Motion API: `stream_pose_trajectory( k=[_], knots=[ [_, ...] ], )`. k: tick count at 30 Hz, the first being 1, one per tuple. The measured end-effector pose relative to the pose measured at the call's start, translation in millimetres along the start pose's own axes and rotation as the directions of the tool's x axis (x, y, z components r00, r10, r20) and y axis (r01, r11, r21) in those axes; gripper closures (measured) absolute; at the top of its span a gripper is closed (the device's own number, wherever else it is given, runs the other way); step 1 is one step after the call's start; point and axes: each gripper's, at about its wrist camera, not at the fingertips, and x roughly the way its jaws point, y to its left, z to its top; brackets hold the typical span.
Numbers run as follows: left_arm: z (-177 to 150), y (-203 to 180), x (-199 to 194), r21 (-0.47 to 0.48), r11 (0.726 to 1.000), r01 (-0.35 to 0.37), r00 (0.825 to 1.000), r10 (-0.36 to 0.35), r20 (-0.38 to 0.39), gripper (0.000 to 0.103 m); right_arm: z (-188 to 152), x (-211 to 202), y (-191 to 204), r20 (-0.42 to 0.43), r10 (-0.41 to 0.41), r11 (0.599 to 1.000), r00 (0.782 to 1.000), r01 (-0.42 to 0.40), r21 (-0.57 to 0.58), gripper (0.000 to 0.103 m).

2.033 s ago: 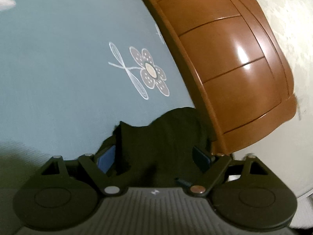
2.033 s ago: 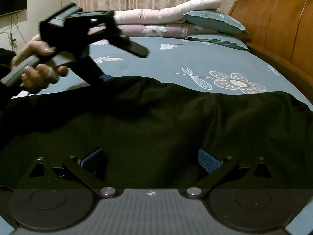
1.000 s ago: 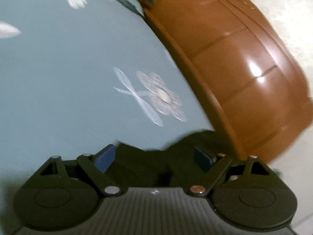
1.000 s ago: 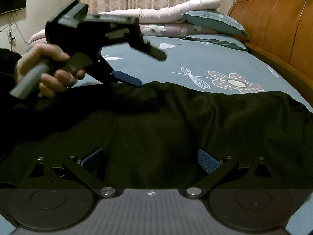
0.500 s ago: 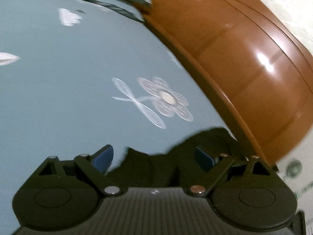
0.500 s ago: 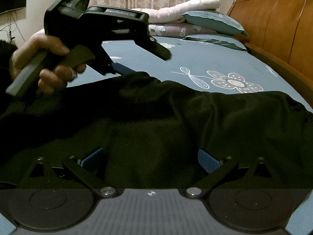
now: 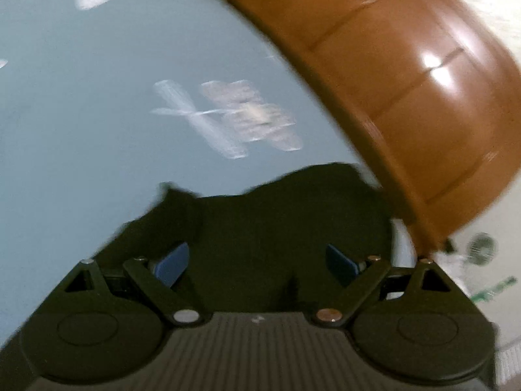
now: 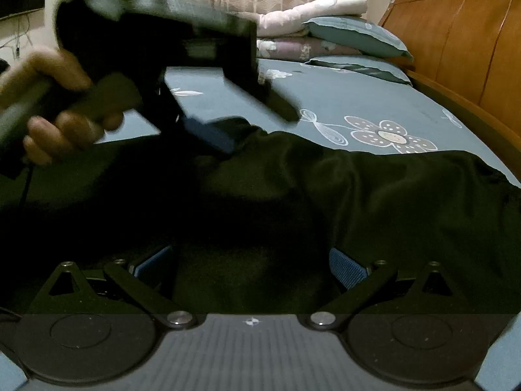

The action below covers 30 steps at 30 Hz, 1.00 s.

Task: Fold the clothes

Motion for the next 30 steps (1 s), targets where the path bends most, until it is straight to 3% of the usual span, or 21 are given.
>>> stream_pose_trajectory(
  k=[3, 6, 11, 16, 25, 30],
  knots=[
    [6.8, 3.5, -3.7, -0.024, 0.999, -0.028, 0.999, 0.029, 0.022, 0.016, -0.1, -0.3, -0.4, -0.001, 0.002, 1.0, 1.0, -0.002, 0.001, 0.0],
    [12.1, -13.6, -14.9, 0.028, 0.993, -0.114, 0.993, 0.113, 0.035, 0.016, -0.2, -1.0, 0.2, -0.002, 0.003, 1.0, 1.0, -0.003, -0.004, 0.0],
    [7.0, -53.7, -42.4, 0.127, 0.974, -0.189, 0.982, 0.184, 0.05, 0.016, 2.2, -3.0, -0.5, 0.007, 0.01, 1.0, 1.0, -0.01, 0.003, 0.0],
    [-8.8, -79.8, -94.5, 0.152, 0.95, -0.275, 0.96, 0.262, 0.097, 0.016, 6.4, -18.0, -12.6, 0.104, 0.043, 0.995, 0.994, -0.052, 0.086, 0.0],
    [-72.2, -96.9, -190.2, 0.136, 0.902, -0.411, 0.901, 0.378, 0.215, 0.013, 6.1, -28.6, -41.1, 0.193, 0.096, 0.957, 0.977, -0.144, 0.252, 0.0],
    [-121.3, -93.2, -203.0, 0.154, 0.876, -0.458, 0.877, 0.416, 0.241, 0.012, -2.0, -34.0, -58.8, 0.192, 0.125, 0.91, 0.973, -0.19, 0.368, 0.0]
  ],
)
